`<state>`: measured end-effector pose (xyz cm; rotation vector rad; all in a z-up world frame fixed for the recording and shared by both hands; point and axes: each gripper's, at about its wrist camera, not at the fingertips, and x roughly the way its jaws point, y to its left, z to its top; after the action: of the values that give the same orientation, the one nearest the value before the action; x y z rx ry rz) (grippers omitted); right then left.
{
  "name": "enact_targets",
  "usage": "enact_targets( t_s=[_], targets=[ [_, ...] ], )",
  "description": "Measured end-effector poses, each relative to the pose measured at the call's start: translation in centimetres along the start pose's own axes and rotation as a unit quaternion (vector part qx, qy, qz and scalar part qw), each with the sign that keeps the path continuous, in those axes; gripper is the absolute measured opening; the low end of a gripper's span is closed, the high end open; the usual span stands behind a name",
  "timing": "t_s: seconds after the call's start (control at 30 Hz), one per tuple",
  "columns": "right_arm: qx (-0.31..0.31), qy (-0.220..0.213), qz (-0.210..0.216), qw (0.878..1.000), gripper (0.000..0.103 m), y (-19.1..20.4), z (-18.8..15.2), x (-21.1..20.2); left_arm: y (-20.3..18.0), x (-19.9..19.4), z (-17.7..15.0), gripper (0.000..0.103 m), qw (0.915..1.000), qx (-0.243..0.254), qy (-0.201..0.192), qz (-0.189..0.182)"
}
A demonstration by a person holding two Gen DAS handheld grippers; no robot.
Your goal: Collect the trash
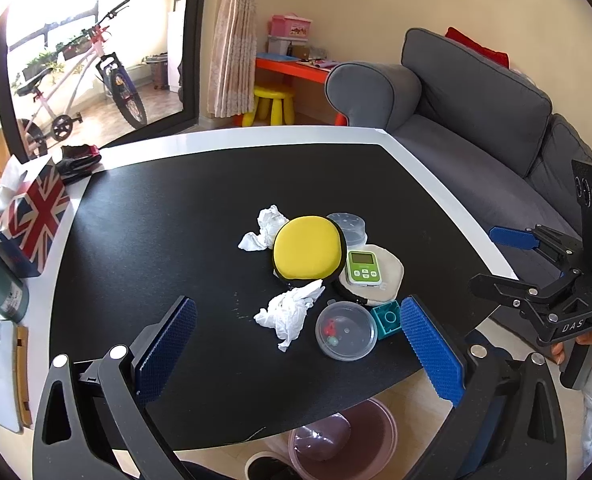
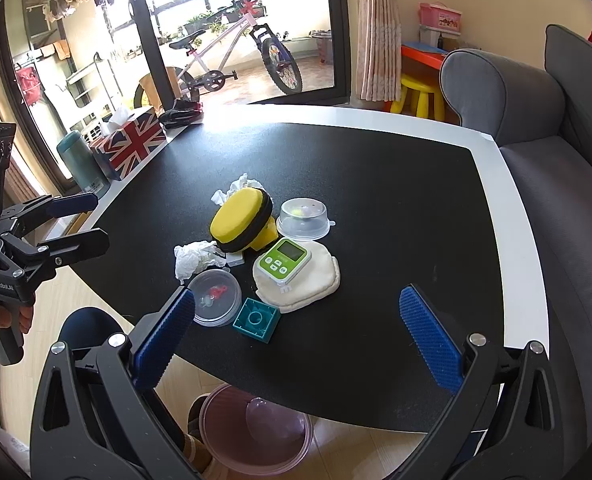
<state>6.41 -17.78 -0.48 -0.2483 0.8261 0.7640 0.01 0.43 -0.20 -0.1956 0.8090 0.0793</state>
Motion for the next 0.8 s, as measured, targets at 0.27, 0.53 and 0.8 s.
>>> enact_targets(
  t_s=[0.27, 0.53, 0.8],
  targets=[
    [0.001, 0.001, -0.001, 1.0, 0.1, 0.11, -0.03, 0.14, 0.13, 0.0, -0.1, 0.097, 1.0, 0.002, 0.0, 0.002],
    [0.003, 0.001, 0.0, 1.0, 0.1, -0.02, -0.19, 0.07, -0.22, 0.05, -0.19, 0.097, 0.9998, 0.019, -0.005, -0.001],
    [0.003, 0.001, 0.0, 1.0, 0.1, 0.01, -0.22, 0.07, -0.28, -0.15, -0.11, 0.097, 0.9998, 0.019, -0.007, -0.002]
  ],
)
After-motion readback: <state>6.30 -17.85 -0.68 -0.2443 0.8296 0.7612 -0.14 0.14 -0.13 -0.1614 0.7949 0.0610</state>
